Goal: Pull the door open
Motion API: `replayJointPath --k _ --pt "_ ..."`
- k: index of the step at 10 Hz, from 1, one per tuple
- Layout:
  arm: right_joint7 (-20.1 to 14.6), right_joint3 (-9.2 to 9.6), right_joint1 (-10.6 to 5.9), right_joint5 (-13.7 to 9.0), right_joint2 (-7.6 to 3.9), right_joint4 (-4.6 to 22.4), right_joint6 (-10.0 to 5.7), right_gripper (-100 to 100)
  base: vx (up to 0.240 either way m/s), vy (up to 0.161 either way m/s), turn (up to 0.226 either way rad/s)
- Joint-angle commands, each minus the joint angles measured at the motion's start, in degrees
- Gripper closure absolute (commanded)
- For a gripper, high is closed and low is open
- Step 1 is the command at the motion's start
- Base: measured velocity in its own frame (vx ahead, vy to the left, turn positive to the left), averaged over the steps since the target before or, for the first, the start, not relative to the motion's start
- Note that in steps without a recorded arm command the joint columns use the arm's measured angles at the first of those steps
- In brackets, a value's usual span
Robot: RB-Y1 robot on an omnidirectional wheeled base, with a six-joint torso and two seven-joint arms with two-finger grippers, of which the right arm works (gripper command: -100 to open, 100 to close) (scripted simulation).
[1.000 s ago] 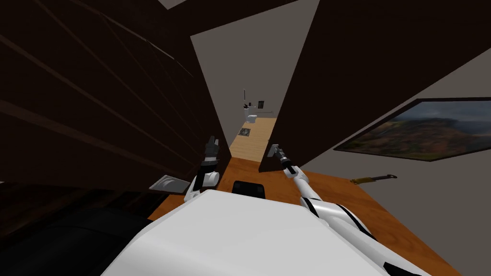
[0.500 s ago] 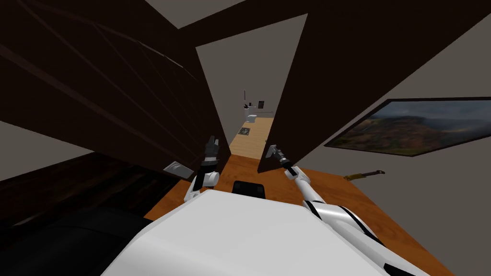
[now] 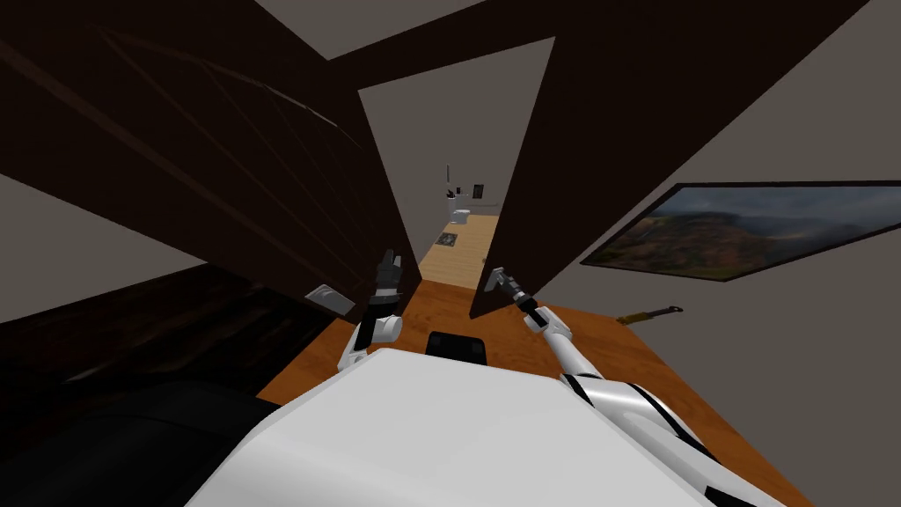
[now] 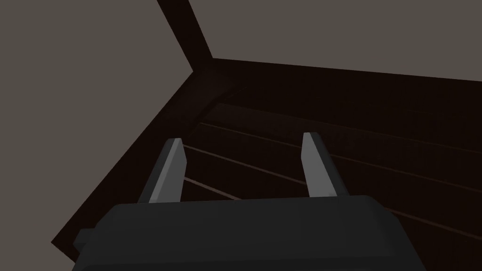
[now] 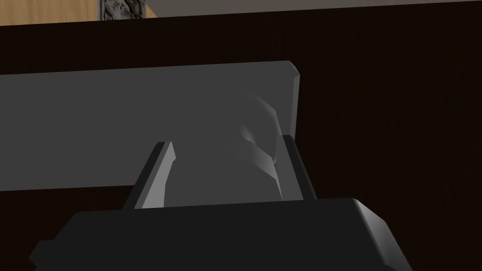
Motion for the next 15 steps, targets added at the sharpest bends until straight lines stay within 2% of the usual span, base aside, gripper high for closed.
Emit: replayJointPath --k 1,2,4,5,6,9,10,15 --pt "-1.72 0.60 1.18 1.21 -0.92 -1.32 -1.49 100 -0.145 -0.185 -0.026" --pt "-2.82 1.10 1.71 2.12 -1.39 -1.99 -2.89 100 -0.156 -0.157 -0.033" --pt "-4.19 1.72 2.39 3.27 -1.97 -2.83 -4.63 100 -0.136 -0.123 -0.035" --pt "-3.41 1.53 2.12 2.85 -1.66 -2.07 -4.04 100 -0.067 -0.065 -0.017" --pt "-4.01 1.67 2.47 3.44 -2.31 -1.66 -6.20 100 -0.073 -0.121 0.069" --pt "-4.67 1.73 2.66 4.10 -3.12 -1.23 -8.82 100 -0.105 -0.154 0.081" --pt "-5.05 1.77 2.77 4.47 -3.58 -0.99 -10.30 100 -0.109 -0.128 0.065" --pt "-6.38 1.89 3.15 5.79 -5.19 -0.12 -15.54 100 -0.118 -0.151 0.060"
